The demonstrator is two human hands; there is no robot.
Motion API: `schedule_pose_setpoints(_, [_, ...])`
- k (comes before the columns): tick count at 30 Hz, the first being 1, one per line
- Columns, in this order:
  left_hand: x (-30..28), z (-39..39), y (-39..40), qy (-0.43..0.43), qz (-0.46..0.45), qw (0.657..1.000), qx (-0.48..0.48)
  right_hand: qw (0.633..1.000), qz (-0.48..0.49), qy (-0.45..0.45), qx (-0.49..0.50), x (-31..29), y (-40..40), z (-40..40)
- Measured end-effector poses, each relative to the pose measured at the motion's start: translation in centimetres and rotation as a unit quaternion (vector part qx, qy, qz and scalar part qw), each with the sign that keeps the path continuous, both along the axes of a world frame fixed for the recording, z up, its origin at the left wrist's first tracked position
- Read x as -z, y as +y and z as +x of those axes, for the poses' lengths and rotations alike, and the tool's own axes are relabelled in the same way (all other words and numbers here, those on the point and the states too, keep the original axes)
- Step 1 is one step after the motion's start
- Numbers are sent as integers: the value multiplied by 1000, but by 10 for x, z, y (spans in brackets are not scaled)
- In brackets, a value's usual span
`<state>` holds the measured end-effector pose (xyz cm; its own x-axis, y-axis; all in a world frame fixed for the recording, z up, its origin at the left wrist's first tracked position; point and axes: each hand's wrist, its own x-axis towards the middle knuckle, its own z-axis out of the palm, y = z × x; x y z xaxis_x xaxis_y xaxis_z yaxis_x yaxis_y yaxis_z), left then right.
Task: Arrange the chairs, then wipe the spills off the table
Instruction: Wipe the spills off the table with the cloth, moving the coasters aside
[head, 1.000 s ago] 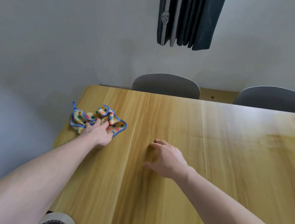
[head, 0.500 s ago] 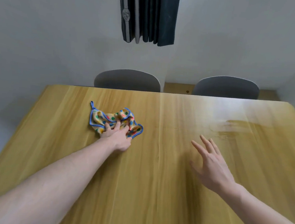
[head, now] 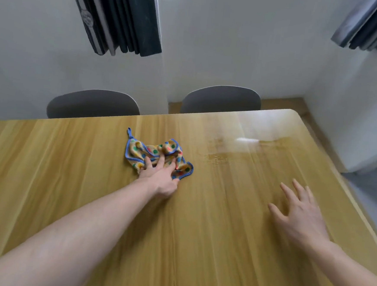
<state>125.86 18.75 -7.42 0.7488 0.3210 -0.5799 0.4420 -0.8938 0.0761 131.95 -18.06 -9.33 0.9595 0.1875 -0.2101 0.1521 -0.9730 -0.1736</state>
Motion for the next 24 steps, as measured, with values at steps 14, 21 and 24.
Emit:
schedule_pose_setpoints(14, [10, 83, -139, -34, -7, 994, 99, 999, 20, -30, 37, 27, -120, 30])
schedule_pose_setpoints(21, [13, 130, -205, -49, -17, 987, 154, 994, 69, -73, 42, 45, -128, 30])
schedule_pose_setpoints(24, [13, 150, -233, -60, -21, 981, 183, 991, 87, -89, 46, 48, -129, 31])
